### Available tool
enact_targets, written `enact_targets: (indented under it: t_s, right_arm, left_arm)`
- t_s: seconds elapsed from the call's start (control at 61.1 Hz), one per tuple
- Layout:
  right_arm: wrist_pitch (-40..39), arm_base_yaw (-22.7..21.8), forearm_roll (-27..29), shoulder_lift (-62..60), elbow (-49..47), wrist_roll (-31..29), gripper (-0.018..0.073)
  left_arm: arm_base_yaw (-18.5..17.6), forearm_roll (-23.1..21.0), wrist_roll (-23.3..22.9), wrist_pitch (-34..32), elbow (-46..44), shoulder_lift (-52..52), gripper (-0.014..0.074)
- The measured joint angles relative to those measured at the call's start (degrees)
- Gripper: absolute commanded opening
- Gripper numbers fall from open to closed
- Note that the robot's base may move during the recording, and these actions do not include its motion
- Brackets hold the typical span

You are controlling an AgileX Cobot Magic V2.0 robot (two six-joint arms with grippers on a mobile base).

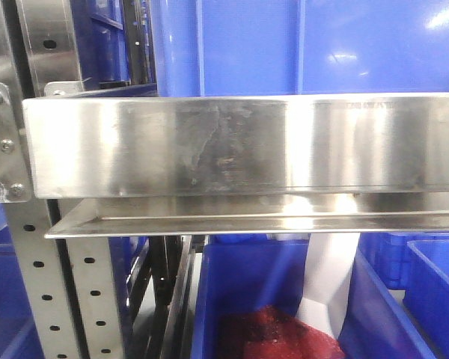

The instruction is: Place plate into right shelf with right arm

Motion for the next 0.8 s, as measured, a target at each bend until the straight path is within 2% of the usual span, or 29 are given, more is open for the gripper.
enact_targets:
  t_s: [0.164,0.606,0.802]
  right_arm:
    - [1.9,0.0,0.0,-4.3,3.1,0.0,0.0046]
    - [2.0,0.0,0.0,-4.8,4.1,0.0,0.0046]
    - [-0.5,-1.7,1.2,-4.9,7.3,-4.4,0.0046]
  left_arm:
    - [0.0,0.0,0.0,0.0,0.0,0.0,-0.0047]
    - [0.0,0.0,0.0,0.0,0.0,0.0,-0.0047]
    - [0.0,0.0,0.0,0.0,0.0,0.0,-0.0047]
